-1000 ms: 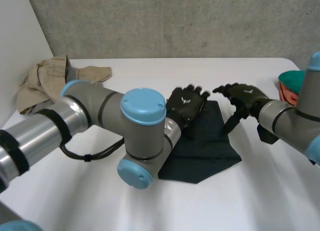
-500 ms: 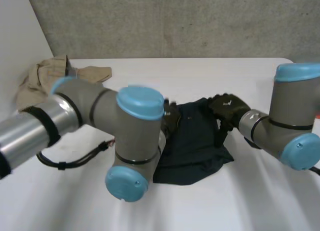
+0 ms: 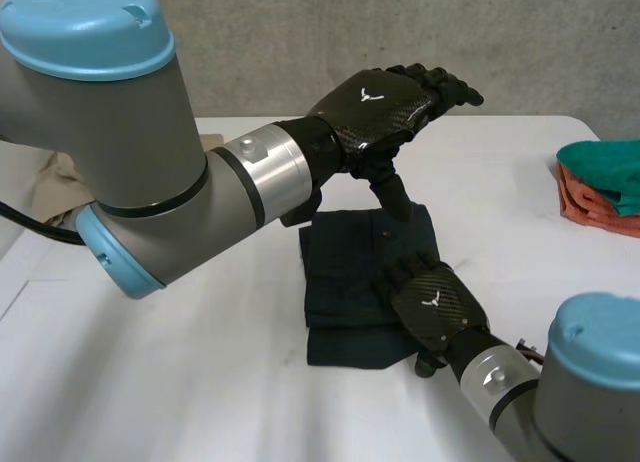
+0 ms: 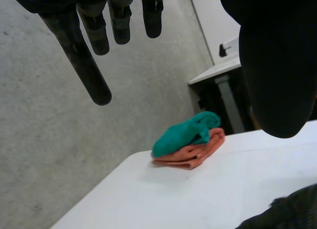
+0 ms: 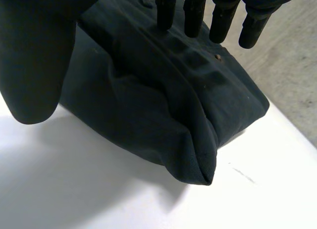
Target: Fold the laundry.
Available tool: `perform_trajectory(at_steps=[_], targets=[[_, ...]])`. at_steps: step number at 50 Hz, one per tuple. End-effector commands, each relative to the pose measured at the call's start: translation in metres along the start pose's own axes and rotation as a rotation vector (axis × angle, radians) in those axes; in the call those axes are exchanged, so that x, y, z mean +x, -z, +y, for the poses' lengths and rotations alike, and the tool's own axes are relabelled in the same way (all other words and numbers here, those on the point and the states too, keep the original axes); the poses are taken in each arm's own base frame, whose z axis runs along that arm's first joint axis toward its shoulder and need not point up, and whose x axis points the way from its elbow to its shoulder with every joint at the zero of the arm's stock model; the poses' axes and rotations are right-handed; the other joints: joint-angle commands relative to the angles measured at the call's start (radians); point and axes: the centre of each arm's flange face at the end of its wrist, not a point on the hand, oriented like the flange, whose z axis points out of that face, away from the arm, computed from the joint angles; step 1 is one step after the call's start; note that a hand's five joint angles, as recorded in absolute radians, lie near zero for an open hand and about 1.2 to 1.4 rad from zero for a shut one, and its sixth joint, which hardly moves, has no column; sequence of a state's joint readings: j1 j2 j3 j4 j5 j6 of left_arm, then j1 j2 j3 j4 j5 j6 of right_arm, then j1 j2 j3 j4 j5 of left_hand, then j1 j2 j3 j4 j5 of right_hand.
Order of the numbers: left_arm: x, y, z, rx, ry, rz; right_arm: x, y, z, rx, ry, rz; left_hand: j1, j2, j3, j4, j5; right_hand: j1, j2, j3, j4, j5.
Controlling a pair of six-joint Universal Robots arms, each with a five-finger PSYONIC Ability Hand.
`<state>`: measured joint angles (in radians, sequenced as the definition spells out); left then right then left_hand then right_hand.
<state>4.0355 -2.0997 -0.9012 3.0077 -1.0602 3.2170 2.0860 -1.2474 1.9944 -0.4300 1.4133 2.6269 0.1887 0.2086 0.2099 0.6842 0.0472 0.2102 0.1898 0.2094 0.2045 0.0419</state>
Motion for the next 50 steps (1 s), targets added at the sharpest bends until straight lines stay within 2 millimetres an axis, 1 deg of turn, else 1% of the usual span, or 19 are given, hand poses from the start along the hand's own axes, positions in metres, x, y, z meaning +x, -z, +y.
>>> perform_trajectory(at_steps=[1,11,12,13,17,22,24,28,32,33,35,36,39,40,41,43,45,46,50], targets=[[-0.001,-0.001,0.008,-0.021,0.035,0.001,0.004,-0.031,0.013,0.106,0.015,0.131,0.007,-0.013,-0.014,-0.488,-0.026,-0.036,-0.015,-0.035,-0.030,-0.042],[0.003,0.001,0.020,-0.054,0.052,0.009,0.013,-0.066,0.008,0.198,0.030,0.181,0.007,-0.013,-0.014,-0.488,-0.026,-0.023,-0.003,-0.022,-0.017,-0.029],[0.003,0.001,0.020,-0.054,0.052,0.009,0.014,-0.069,0.007,0.205,0.028,0.181,0.007,-0.013,-0.014,-0.488,-0.026,0.079,0.100,0.080,0.085,0.073],[0.003,0.002,0.019,-0.052,0.051,0.009,0.017,-0.075,0.003,0.224,0.025,0.184,0.007,-0.013,-0.014,-0.488,-0.026,0.455,0.476,0.456,0.461,0.449],[0.003,0.002,0.018,-0.048,0.049,0.011,0.023,-0.090,0.001,0.244,-0.005,0.180,0.007,-0.013,-0.014,-0.488,-0.026,1.185,1.205,1.185,1.190,1.178],[0.001,0.002,0.015,-0.038,0.043,-0.004,0.035,-0.098,-0.011,0.274,-0.045,0.191,0.007,-0.013,-0.014,-0.488,-0.026,1.186,1.206,1.187,1.192,1.180],[-0.001,0.002,0.012,-0.027,0.036,-0.018,0.051,-0.102,-0.020,0.301,-0.062,0.224,0.007,-0.013,-0.014,-0.488,-0.026,1.186,1.206,1.187,1.192,1.180],[-0.004,0.003,-0.002,0.018,0.012,-0.043,0.105,-0.105,-0.035,0.365,-0.084,0.333,0.007,-0.013,-0.014,-0.488,-0.026,1.186,1.206,1.187,1.192,1.180],[-0.006,0.006,-0.022,0.088,-0.023,-0.056,0.169,-0.098,-0.064,0.487,-0.102,0.452,0.007,-0.013,-0.014,-0.488,-0.026,1.186,1.206,1.187,1.192,1.180],[-0.007,0.006,-0.030,0.120,-0.037,-0.063,0.194,-0.096,-0.073,0.530,-0.111,0.494,0.007,-0.013,-0.014,-0.488,-0.026,1.186,1.206,1.187,1.192,1.180],[-0.007,0.007,-0.036,0.146,-0.051,-0.064,0.221,-0.093,-0.076,0.561,-0.123,0.539,0.007,-0.013,-0.014,-0.488,-0.026,1.186,1.206,1.187,1.192,1.180],[-0.007,0.007,-0.038,0.155,-0.054,-0.066,0.249,-0.088,-0.079,0.594,-0.129,0.587,0.010,-0.010,-0.011,-0.485,-0.023,1.186,1.206,1.187,1.192,1.180],[-0.007,0.008,-0.045,0.177,-0.066,-0.067,0.289,-0.081,-0.077,0.634,-0.143,0.644,0.010,-0.010,-0.011,-0.485,-0.023,1.186,1.206,1.187,1.192,1.180],[-0.007,0.009,-0.046,0.178,-0.066,-0.068,0.313,-0.078,-0.074,0.660,-0.151,0.674,0.010,-0.010,-0.011,-0.485,-0.023,1.186,1.206,1.187,1.192,1.180],[-0.007,0.009,-0.047,0.181,-0.068,-0.068,0.322,-0.078,-0.068,0.659,-0.158,0.683,0.010,-0.010,-0.011,-0.485,-0.023,1.186,1.206,1.187,1.192,1.180],[-0.007,0.009,-0.046,0.178,-0.066,-0.068,0.354,-0.084,-0.042,0.651,-0.169,0.702,0.010,-0.010,-0.011,-0.485,-0.023,1.186,1.206,1.187,1.192,1.180],[-0.006,0.008,-0.043,0.169,-0.061,-0.067,0.370,-0.087,-0.026,0.646,-0.169,0.705,0.010,-0.010,-0.011,-0.485,-0.023,1.186,1.206,1.187,1.192,1.180],[-0.006,0.008,-0.041,0.164,-0.058,-0.068,0.387,-0.089,-0.007,0.636,-0.169,0.712,0.010,-0.010,-0.011,-0.485,-0.023,1.186,1.206,1.187,1.192,1.180],[-0.007,0.008,-0.034,0.143,-0.047,-0.084,0.410,-0.102,0.051,0.581,-0.165,0.702,0.010,-0.010,-0.011,-0.485,-0.023,1.186,1.206,1.187,1.192,1.180]])
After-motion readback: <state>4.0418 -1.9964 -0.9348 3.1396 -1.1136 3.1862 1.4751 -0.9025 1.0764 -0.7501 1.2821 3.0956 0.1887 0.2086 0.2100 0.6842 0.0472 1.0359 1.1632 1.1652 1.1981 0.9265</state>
